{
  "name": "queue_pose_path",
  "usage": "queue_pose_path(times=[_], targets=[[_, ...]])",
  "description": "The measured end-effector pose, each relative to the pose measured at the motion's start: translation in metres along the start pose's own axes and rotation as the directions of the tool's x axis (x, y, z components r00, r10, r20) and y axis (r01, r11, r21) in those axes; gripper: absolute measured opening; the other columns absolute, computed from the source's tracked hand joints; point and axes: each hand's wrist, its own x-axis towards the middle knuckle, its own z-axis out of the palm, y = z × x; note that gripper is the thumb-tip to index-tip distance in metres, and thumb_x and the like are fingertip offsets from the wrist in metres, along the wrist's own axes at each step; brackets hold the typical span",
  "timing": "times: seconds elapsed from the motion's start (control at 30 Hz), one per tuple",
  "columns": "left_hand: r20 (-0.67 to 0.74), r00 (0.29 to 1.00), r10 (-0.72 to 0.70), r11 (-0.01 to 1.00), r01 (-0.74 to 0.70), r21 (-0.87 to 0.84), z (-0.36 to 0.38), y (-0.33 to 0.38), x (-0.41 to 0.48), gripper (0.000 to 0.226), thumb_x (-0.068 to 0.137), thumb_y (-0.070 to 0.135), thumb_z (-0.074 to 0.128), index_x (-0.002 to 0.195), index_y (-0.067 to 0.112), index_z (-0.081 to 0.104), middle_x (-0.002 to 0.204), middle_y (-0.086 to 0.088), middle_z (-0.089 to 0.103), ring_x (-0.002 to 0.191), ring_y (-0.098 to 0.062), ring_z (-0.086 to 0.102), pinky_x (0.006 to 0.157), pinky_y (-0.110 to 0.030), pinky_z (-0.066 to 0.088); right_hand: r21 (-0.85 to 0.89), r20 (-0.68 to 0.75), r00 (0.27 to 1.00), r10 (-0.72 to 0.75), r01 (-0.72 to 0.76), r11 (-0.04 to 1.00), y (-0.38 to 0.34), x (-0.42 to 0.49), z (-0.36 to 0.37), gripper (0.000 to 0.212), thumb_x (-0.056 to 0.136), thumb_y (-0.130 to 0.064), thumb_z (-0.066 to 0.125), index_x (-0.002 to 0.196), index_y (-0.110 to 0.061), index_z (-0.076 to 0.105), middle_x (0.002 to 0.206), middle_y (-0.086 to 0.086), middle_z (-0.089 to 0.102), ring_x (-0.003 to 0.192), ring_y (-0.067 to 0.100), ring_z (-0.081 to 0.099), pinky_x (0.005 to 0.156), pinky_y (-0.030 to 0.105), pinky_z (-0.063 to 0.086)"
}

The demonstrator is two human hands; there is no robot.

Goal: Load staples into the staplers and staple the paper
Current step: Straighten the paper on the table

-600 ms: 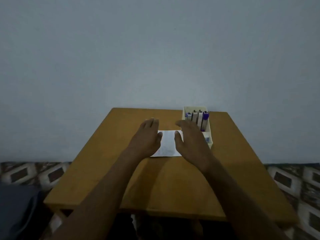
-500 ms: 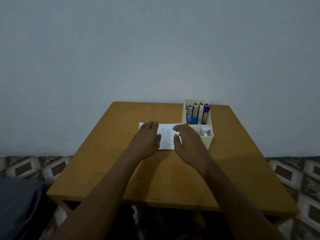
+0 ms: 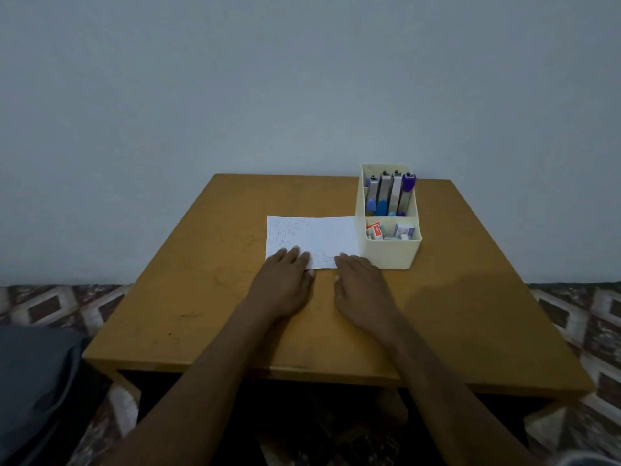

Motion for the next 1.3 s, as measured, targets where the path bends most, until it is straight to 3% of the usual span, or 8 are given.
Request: queue_pose_path(times=[0.13, 0.3, 0.4, 0.47, 0.63, 0.83, 1.17, 1.3], targets=[[-0.091, 0.996, 0.017, 0.991, -0.005, 0.131, -0.005, 0.005, -0.009, 0.039, 0.096, 0.039, 0.035, 0.118, 0.016, 0.058, 0.120, -0.007, 0.061, 0.106, -0.029, 0.053, 0.083, -0.037, 0.044, 0.015, 0.001, 0.999, 0.033, -0.033, 0.999, 0.002, 0.001, -0.001, 0.046, 0.098, -0.030, 0.040, 0.142, -0.019, 0.033, 0.148, 0.000, 0.037, 0.135, 0.016, 0.034, 0.113, 0.031, 0.024], [-0.139, 0.990, 0.021, 0.999, -0.014, 0.051, -0.022, 0.010, -0.012, 0.036, 0.098, 0.038, 0.038, 0.078, 0.016, 0.059, 0.076, 0.001, 0.062, 0.071, -0.017, 0.056, 0.062, -0.027, 0.033, -0.071, -0.058, 0.996, 0.074, -0.078, 0.994, 0.002, 0.006, -0.003, 0.046, 0.099, -0.043, 0.031, 0.138, -0.022, 0.042, 0.142, 0.002, 0.044, 0.127, 0.018, 0.043, 0.108, 0.033, 0.031], [-0.123, 0.991, 0.060, 0.998, -0.056, 0.034, -0.022, -0.001, -0.002, 0.030, 0.096, 0.032, 0.044, 0.106, 0.016, 0.067, 0.103, -0.003, 0.070, 0.093, -0.021, 0.062, 0.075, -0.034, 0.048, -0.050, -0.065, 0.995, 0.082, -0.085, 0.995, -0.001, 0.005, -0.004, 0.045, 0.097, -0.046, 0.033, 0.132, -0.023, 0.051, 0.138, 0.002, 0.048, 0.124, 0.018, 0.045, 0.107, 0.033, 0.033], [-0.060, 0.997, 0.058, 0.997, -0.055, 0.046, -0.018, -0.012, 0.006, 0.036, 0.094, 0.029, 0.045, 0.125, 0.015, 0.059, 0.126, -0.006, 0.061, 0.115, -0.027, 0.054, 0.090, -0.043, 0.048, -0.021, -0.063, 0.995, 0.071, -0.072, 0.997, 0.000, 0.005, -0.005, 0.043, 0.097, -0.045, 0.037, 0.131, -0.023, 0.052, 0.140, 0.001, 0.048, 0.126, 0.018, 0.044, 0.108, 0.033, 0.032], [-0.007, 0.998, 0.069, 0.997, -0.069, 0.025, -0.005, -0.025, 0.015, 0.013, 0.086, 0.034, 0.025, 0.085, 0.023, 0.032, 0.082, 0.003, 0.040, 0.090, -0.032, 0.055, 0.071, -0.038, 0.047, -0.020, -0.057, 0.998, 0.028, -0.029, 0.999, 0.003, -0.001, -0.004, 0.040, 0.098, -0.038, 0.037, 0.133, -0.023, 0.049, 0.143, -0.002, 0.045, 0.130, 0.016, 0.040, 0.111, 0.031, 0.027], [-0.033, 0.999, 0.039, 0.992, -0.035, 0.119, -0.014, -0.022, 0.009, 0.034, 0.094, 0.034, 0.043, 0.125, 0.024, 0.056, 0.121, -0.002, 0.056, 0.105, -0.023, 0.051, 0.082, -0.038, 0.048, 0.012, -0.036, 0.999, 0.015, -0.014, 1.000, -0.001, 0.001, -0.003, 0.039, 0.098, -0.033, 0.041, 0.134, -0.021, 0.048, 0.142, -0.002, 0.046, 0.129, 0.015, 0.040, 0.111, 0.030, 0.030], [-0.039, 0.998, -0.050, 0.997, 0.052, 0.053, -0.027, -0.029, 0.005, 0.018, 0.089, 0.031, 0.053, 0.095, 0.022, 0.068, 0.094, 0.001, 0.061, 0.086, -0.018, 0.057, 0.068, -0.028, 0.047, 0.130, 0.023, 0.999, -0.035, 0.031, 0.991, -0.004, 0.006, -0.002, 0.041, 0.092, -0.014, 0.053, 0.133, -0.018, 0.050, 0.142, -0.002, 0.046, 0.130, 0.014, 0.041, 0.110, 0.026, 0.031], [0.004, 1.000, -0.012, 0.998, 0.011, 0.060, -0.029, -0.033, 0.009, 0.029, 0.088, 0.036, 0.057, 0.114, 0.027, 0.064, 0.112, 0.002, 0.063, 0.105, -0.018, 0.056, 0.081, -0.033, 0.050, 0.206, 0.060, 0.995, -0.079, 0.065, 0.976, -0.001, 0.011, -0.002, 0.042, 0.090, -0.005, 0.055, 0.129, -0.020, 0.054, 0.141, -0.004, 0.047, 0.129, 0.012, 0.041, 0.105, 0.019, 0.027]])
